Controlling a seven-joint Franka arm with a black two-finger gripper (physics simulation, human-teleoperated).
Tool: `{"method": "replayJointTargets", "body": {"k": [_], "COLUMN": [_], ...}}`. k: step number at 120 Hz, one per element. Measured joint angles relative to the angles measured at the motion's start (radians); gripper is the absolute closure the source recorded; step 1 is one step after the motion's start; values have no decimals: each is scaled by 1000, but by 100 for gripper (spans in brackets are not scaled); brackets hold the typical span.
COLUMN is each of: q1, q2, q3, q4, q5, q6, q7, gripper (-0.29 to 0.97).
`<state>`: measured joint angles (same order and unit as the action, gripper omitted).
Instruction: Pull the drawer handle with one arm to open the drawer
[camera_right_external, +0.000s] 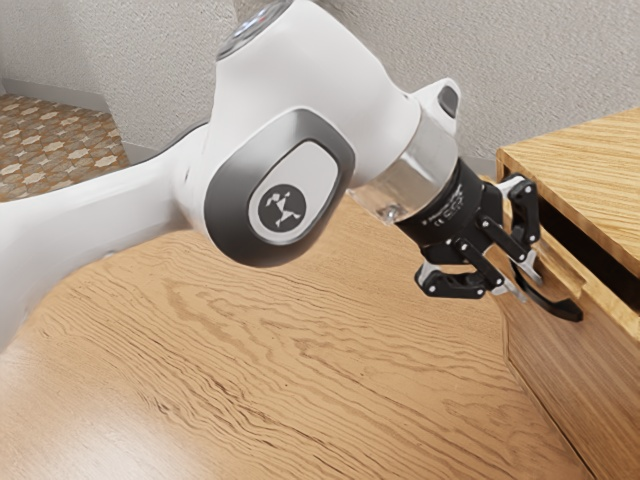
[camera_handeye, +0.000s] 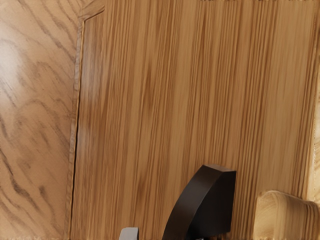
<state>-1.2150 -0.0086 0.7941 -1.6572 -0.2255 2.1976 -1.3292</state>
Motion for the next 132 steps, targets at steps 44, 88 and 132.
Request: {"method": "replayJointTargets", "body": {"k": [44,88,132], "q1": [-8,-12,-12], "q2": [-40,-84,-114], "q3": [2,2,-1], "q4": [-26,-48,-73], "q5": [3,3,5], "q6": [-1,0,0], "q7": [6,11,13], "gripper": [72,74,71]}}
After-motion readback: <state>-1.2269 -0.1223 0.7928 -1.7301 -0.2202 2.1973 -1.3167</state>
